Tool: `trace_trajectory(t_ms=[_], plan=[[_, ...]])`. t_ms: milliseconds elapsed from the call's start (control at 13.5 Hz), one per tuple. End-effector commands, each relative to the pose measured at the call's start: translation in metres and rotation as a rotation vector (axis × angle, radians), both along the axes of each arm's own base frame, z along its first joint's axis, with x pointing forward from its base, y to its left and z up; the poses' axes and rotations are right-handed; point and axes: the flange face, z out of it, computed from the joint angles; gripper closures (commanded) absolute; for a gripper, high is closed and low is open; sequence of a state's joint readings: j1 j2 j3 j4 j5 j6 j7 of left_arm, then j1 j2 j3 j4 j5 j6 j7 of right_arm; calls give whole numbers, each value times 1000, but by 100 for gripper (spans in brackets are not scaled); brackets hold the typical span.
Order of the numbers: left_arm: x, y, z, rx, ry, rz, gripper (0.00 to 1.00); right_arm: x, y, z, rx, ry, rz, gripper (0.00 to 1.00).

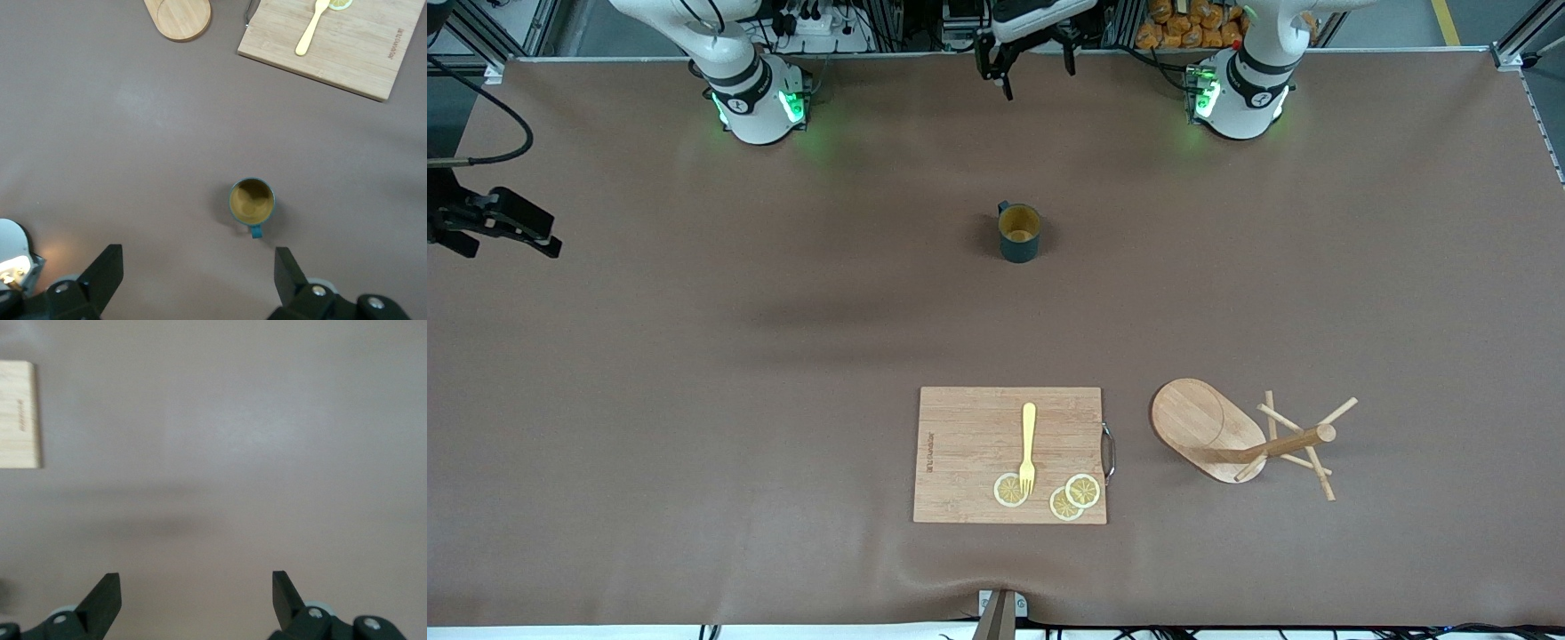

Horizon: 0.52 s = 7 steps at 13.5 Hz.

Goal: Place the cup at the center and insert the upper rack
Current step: 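Retract the right gripper while the left gripper moves above the mug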

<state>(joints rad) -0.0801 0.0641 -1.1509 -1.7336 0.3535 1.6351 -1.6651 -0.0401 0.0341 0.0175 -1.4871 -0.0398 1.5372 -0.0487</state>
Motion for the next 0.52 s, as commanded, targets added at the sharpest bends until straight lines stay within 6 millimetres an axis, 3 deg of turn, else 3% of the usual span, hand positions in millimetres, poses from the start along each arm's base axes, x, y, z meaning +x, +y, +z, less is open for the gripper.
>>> trace_trajectory(t_ms=[0,223,446], plan=[[-18,-41,-56,-13,-30,70,0,-15,-8,1,-52,10,52,0],[-43,-73,-126,8,-89,118,0,-14,-15,-7,-48,23,45,0],[-75,-89,-192,89,-150,160,0,-13,-8,-8,-32,22,48,0]])
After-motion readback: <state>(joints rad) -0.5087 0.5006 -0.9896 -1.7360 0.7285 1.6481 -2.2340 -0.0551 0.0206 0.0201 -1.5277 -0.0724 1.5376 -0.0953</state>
